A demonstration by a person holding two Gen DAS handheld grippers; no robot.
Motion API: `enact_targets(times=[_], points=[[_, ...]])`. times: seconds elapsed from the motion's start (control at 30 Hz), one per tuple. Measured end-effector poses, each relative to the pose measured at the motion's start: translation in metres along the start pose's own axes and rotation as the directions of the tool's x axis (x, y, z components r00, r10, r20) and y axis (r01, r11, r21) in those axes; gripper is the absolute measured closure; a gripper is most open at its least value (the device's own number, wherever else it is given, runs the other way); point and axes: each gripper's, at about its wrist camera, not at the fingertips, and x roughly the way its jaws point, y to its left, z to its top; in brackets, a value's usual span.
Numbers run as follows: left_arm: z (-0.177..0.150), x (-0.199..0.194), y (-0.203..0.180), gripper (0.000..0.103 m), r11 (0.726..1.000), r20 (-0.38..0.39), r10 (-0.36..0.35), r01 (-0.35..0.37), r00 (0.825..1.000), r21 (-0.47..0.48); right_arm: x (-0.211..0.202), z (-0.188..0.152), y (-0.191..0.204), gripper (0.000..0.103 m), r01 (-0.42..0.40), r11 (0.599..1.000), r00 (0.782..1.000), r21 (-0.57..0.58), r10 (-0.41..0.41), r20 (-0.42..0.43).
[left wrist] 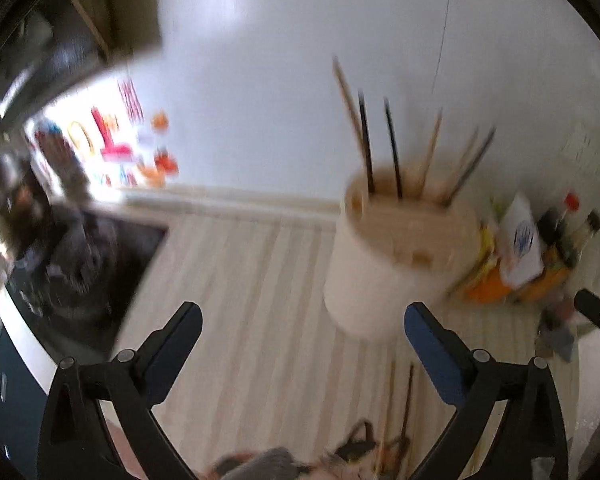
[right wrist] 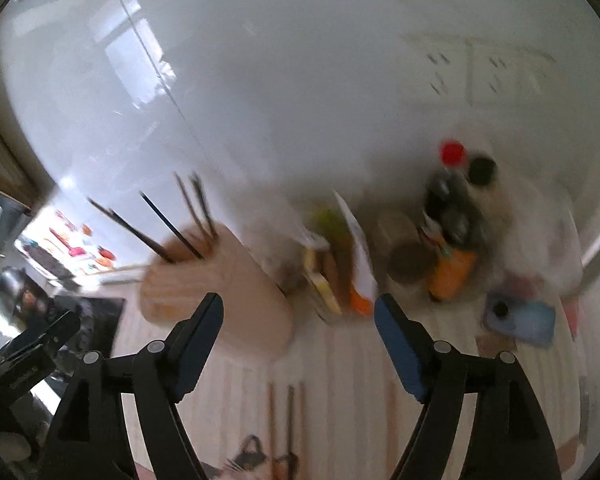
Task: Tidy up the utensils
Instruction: 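Open both tools to release the dark chopsticks in the holder, then grasp a light wooden chopstick with the left tool while the right tool grasps another light wooden chopstick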
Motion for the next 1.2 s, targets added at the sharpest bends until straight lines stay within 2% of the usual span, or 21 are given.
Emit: enact_targets(times=[0.17, 0.27, 0.33, 0.4, 0.53, 0.57, 0.6, 0.67, 0.7, 0.73, 0.77, 0.83, 0.9, 0.97, 1.0, 1.07, 1.2], points=[[-0.046, 0.042, -0.023, 0.000, 0.999, -0.133, 0.005, 0.001, 0.991, 0.047, 0.027, -0.044, -0.037, 0.024, 0.062, 0.998, 0.991, 0.027, -0.058, -0.123], [-0.073, 0.067, -0.040, 0.003, 0.996, -0.224, -0.004, 0.024, 0.975, 0.087, 0.051, -0.080, -0.065, 0.040, 0.094, 0.994, 0.968, 0.048, -0.080, -0.240], [-0.089, 0.087, -0.052, 0.015, 0.993, -0.292, -0.020, 0.052, 0.956, 0.105, 0.063, -0.098, -0.079, 0.052, 0.110, 0.992, 0.950, 0.061, -0.087, -0.300], [-0.103, 0.108, -0.063, 0.028, 0.990, -0.366, -0.029, 0.077, 0.930, 0.118, 0.075, -0.119, -0.091, 0.057, 0.108, 0.991, 0.931, 0.083, -0.071, -0.357], [-0.127, 0.142, -0.083, 0.045, 0.983, -0.459, -0.018, 0.101, 0.888, 0.155, 0.088, -0.142, -0.102, 0.060, 0.118, 0.989, 0.910, 0.087, -0.072, -0.408], [-0.131, 0.148, -0.086, 0.046, 0.981, -0.469, -0.009, 0.099, 0.883, 0.167, 0.091, -0.146, -0.103, 0.060, 0.123, 0.989, 0.905, 0.085, -0.076, -0.418], [-0.134, 0.153, -0.089, 0.053, 0.979, -0.477, 0.002, 0.096, 0.879, 0.180, 0.095, -0.151, -0.106, 0.060, 0.136, 0.988, 0.900, 0.080, -0.089, -0.427], [-0.138, 0.157, -0.092, 0.063, 0.977, -0.481, -0.019, 0.118, 0.877, 0.176, 0.100, -0.157, -0.109, 0.060, 0.149, 0.986, 0.891, 0.080, -0.099, -0.443], [-0.139, 0.159, -0.094, 0.074, 0.977, -0.488, -0.013, 0.115, 0.873, 0.180, 0.105, -0.161, -0.112, 0.060, 0.158, 0.984, 0.884, 0.080, -0.105, -0.456], [-0.138, 0.158, -0.092, 0.092, 0.977, -0.484, -0.017, 0.117, 0.875, 0.178, 0.110, -0.164, -0.114, 0.060, 0.167, 0.983, 0.876, 0.076, -0.112, -0.469], [-0.138, 0.159, -0.092, 0.096, 0.975, -0.489, -0.020, 0.125, 0.872, 0.182, 0.115, -0.167, -0.115, 0.060, 0.175, 0.982, 0.869, 0.071, -0.120, -0.481], [-0.137, 0.162, -0.088, 0.098, 0.976, -0.495, -0.022, 0.126, 0.869, 0.178, 0.126, -0.172, -0.115, 0.060, 0.191, 0.981, 0.858, 0.046, -0.144, -0.494], [-0.135, 0.164, -0.078, 0.098, 0.975, -0.488, -0.002, 0.110, 0.873, 0.191, 0.138, -0.176, -0.111, 0.060, 0.206, 0.979, 0.843, -0.005, -0.180, -0.506], [-0.134, 0.164, -0.067, 0.098, 0.975, -0.485, 0.014, 0.096, 0.875, 0.201, 0.147, -0.180, -0.108, 0.076, 0.221, 0.975, 0.832, -0.030, -0.204, -0.516], [-0.136, 0.165, -0.062, 0.098, 0.975, -0.485, 0.020, 0.090, 0.874, 0.202, 0.147, -0.180, -0.104, 0.095, 0.239, 0.970, 0.834, -0.048, -0.230, -0.502], [-0.138, 0.166, -0.051, 0.098, 0.976, -0.489, 0.025, 0.085, 0.872, 0.201, 0.150, -0.181, -0.099, 0.096, 0.244, 0.968, 0.828, -0.052, -0.236, -0.509], [-0.143, 0.166, -0.037, 0.098, 0.979, -0.508, 0.016, 0.090, 0.861, 0.183, 0.154, -0.185, -0.083, 0.096, 0.160, 0.987, 0.815, -0.034, -0.151, -0.560]])
